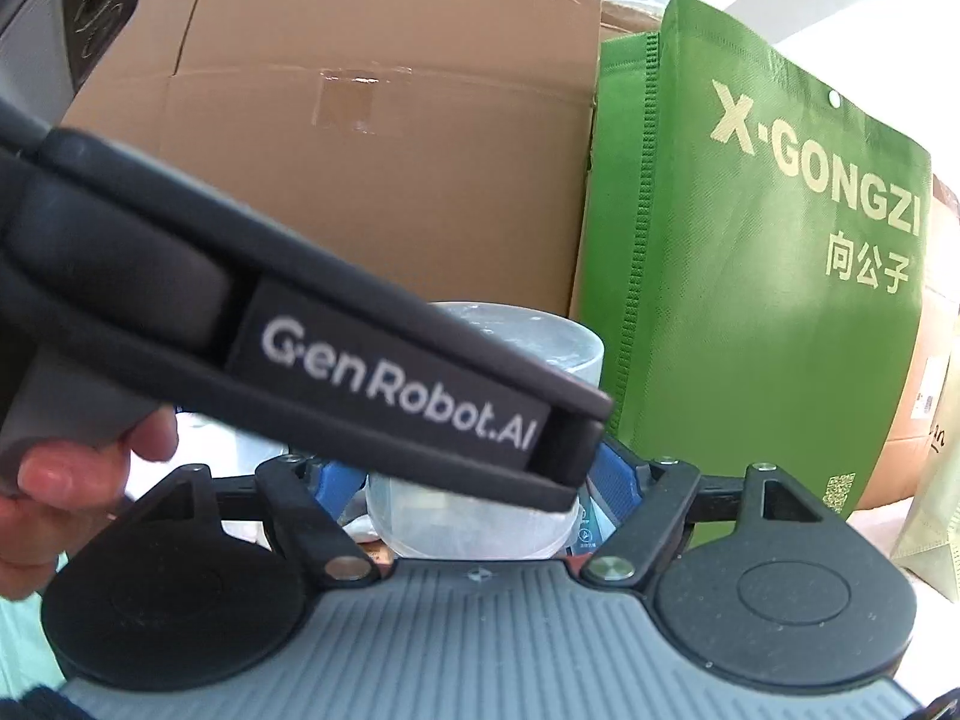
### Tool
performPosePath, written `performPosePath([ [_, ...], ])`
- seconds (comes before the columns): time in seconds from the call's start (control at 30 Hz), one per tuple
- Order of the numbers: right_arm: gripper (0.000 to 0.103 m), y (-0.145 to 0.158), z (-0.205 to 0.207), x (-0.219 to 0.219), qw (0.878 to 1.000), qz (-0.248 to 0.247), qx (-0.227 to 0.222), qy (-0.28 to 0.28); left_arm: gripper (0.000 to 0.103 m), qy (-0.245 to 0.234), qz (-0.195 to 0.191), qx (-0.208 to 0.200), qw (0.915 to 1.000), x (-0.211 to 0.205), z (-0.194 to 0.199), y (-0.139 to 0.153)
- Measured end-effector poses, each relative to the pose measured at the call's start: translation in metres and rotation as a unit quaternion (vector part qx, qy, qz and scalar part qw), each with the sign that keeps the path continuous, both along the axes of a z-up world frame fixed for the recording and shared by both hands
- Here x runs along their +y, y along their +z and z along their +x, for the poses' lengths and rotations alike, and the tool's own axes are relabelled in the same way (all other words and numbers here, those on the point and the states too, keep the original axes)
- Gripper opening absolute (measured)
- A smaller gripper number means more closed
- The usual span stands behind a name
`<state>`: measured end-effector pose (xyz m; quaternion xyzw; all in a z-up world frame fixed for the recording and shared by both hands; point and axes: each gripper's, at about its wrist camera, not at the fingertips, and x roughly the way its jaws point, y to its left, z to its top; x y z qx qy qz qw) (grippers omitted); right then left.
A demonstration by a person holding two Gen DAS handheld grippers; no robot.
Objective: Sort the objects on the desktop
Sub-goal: 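Lift the clear cup with the left gripper and carry it to the brown box, then set the clear cup into the brown box and open the left gripper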
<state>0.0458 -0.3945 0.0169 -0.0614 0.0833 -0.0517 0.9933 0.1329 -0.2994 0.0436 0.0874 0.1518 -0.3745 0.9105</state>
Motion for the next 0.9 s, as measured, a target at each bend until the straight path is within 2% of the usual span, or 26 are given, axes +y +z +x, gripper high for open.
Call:
performPosePath([
  [0.13,0.076,-0.003,0.013,0.0,1.0,-0.017,0.008,-0.014,0.085,0.007,0.009,0.006,0.9999,-0.007,0.01,-0.001],
  [0.33,0.076,-0.003,0.02,-0.011,1.0,0.01,0.0,-0.003,0.088,0.002,-0.005,0.045,0.999,-0.006,0.027,-0.002],
  [0.4,0.076,-0.007,0.016,-0.008,1.0,-0.006,0.003,-0.004,0.087,-0.001,0.005,0.029,0.9996,-0.005,0.019,-0.006],
  [0.47,0.073,-0.015,0.014,-0.005,1.0,-0.018,0.014,-0.005,0.086,0.0,0.015,0.027,0.9995,-0.005,0.015,-0.011],
  [0.57,0.068,-0.025,0.014,-0.006,1.0,-0.009,0.029,-0.008,0.086,0.003,0.007,0.05,0.9987,-0.002,0.016,-0.016],
  [0.6,0.069,-0.027,0.012,-0.006,1.0,-0.006,0.028,-0.011,0.087,0.004,0.005,0.051,0.9987,0.0,0.015,-0.016],
  [0.73,0.085,-0.028,0.007,-0.006,1.0,-0.007,0.021,-0.022,0.093,0.0,-0.003,0.047,0.9989,0.007,0.009,-0.013],
  [0.9,0.089,-0.027,0.001,-0.007,1.0,0.0,0.017,-0.023,0.096,-0.002,-0.015,0.052,0.9985,0.014,0.001,-0.013],
])
